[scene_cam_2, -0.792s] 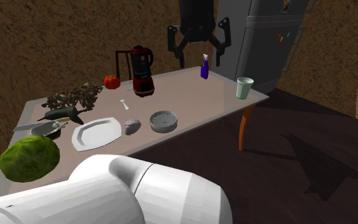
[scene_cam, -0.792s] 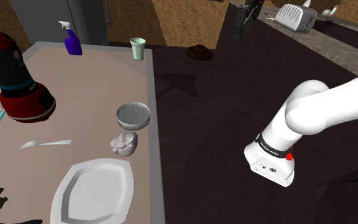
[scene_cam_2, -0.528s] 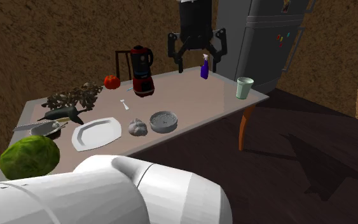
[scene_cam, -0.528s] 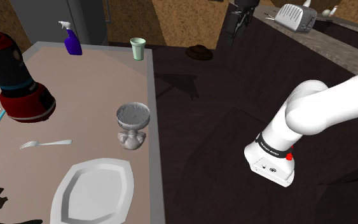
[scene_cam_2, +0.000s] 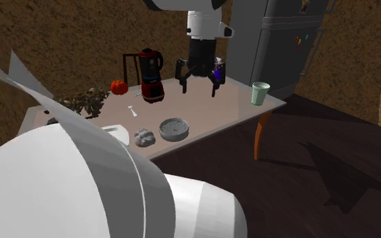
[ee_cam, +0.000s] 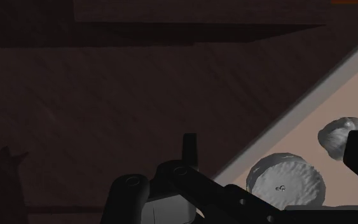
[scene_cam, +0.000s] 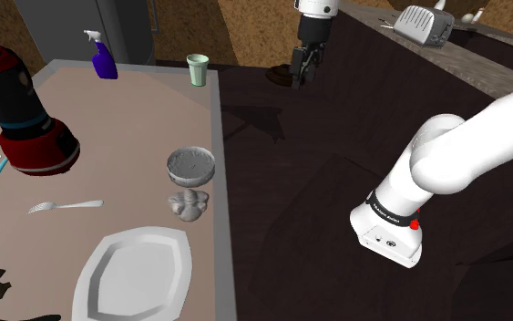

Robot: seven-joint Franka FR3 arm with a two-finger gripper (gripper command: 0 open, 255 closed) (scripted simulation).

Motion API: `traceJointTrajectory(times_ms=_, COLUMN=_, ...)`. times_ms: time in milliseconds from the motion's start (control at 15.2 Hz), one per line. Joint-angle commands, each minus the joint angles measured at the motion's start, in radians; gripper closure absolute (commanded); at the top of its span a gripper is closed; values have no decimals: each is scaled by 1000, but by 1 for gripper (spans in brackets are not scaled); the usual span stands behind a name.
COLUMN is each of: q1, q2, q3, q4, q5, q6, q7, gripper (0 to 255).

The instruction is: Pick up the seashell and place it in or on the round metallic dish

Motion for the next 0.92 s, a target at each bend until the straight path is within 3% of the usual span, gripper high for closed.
traceJointTrajectory(times_ms=0, q1=14, q2=58, q3=-3, q4=-4, q5=35, q6=47, q7=-9, gripper=0)
traceJointTrajectory(times_ms=858, q1=103, q2=494, q3=8, q4=97, q5=297, q6=274, q7=-140, gripper=0)
